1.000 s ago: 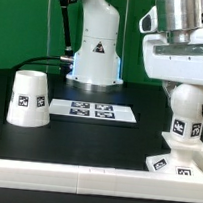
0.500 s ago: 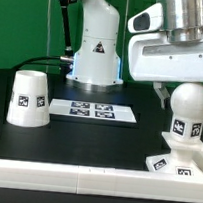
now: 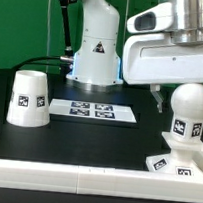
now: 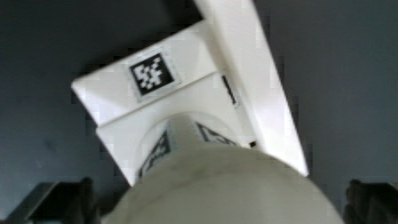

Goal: Assemble lamp

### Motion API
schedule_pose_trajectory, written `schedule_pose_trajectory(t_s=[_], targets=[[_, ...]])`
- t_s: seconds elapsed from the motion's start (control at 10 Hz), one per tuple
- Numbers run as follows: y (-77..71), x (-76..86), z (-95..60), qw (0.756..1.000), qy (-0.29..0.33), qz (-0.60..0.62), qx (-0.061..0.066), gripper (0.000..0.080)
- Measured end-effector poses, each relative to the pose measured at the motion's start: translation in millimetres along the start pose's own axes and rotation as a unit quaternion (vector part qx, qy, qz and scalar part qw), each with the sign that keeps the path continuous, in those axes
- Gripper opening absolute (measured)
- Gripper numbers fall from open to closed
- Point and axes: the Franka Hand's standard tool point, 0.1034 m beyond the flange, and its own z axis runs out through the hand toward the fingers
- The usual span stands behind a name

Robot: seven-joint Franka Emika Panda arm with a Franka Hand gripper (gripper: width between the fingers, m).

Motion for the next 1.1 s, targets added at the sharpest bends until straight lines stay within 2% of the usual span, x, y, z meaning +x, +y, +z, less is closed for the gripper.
schedule_pose_trajectory(t_s=[0.2, 0.4, 0.6, 0.8, 0.9, 1.1], targets=[[-2.3, 0.5, -2.2, 0.995, -0.005, -0.102, -0.013, 0.0698], [4.0, 5.3, -5.0, 0.985, -0.005, -0.174, -0.015, 0.0698], [4.2, 4.5, -3.4, 0.975, -0.007, -0.224, -0.015, 0.0698], [5.9, 4.9, -3.2, 0.953, -0.008, -0.302, -0.015, 0.0698], [5.9, 4.8, -3.0, 0.938, -0.01, -0.345, -0.019, 0.0698], [3.5, 2.1, -1.5, 0.885, -0.017, -0.464, -0.03, 0.0698]])
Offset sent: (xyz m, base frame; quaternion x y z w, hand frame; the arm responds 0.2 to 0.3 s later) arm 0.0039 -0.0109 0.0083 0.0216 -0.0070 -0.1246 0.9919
